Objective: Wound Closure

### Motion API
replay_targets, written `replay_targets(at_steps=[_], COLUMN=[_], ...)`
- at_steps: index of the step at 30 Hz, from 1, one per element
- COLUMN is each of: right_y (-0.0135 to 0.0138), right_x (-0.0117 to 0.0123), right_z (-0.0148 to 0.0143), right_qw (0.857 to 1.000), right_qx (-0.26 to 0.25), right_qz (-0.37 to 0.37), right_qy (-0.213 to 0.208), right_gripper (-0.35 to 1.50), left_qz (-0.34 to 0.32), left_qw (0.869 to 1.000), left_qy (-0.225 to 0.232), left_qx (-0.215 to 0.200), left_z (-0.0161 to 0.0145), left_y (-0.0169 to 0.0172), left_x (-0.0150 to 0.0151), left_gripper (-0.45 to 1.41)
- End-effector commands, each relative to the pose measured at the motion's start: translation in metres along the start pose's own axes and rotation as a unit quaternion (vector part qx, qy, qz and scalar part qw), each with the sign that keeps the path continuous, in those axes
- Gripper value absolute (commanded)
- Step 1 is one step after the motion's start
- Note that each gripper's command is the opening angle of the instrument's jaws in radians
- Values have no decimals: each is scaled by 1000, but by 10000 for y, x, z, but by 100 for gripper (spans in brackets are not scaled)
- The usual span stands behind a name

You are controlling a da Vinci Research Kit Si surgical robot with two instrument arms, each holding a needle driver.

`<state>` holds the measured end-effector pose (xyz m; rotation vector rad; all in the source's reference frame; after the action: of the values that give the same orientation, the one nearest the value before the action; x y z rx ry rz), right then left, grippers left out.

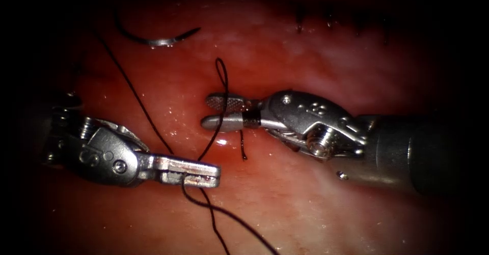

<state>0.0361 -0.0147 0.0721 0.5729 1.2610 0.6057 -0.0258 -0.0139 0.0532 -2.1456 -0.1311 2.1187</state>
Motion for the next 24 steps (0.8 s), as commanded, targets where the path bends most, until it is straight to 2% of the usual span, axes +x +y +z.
replay_targets(at_steps=[1, 6, 9, 15, 20, 24], right_y=[6, 21, 32, 48, 47, 45], right_x=[1, 1, 1, 7, 7, 6], right_z=[17, 29, 29, 22, 22, 22], right_qw=[1000, 1000, 999, 992, 985, 979], right_qx=[4, 22, 41, 92, 135, 175], right_qz=[-3, -14, -19, -3, -8, -17], right_qy=[1, 2, 28, 90, 106, 105], right_gripper=[-8, -27, -35, -35, -35, -35], left_qz=[-12, -73, -112, -160, -193, -194], left_qw=[1000, 997, 993, 985, 976, 974], left_qy=[6, 14, 4, -31, -45, -49], left_qx=[-2, 6, 25, 66, 94, 106], left_z=[7, 7, -1, -19, -32, -36], left_y=[0, -5, -11, -17, -23, -29], left_x=[-8, -27, -43, -80, -93, -93], left_gripper=[-45, -45, -45, -45, -45, -45])
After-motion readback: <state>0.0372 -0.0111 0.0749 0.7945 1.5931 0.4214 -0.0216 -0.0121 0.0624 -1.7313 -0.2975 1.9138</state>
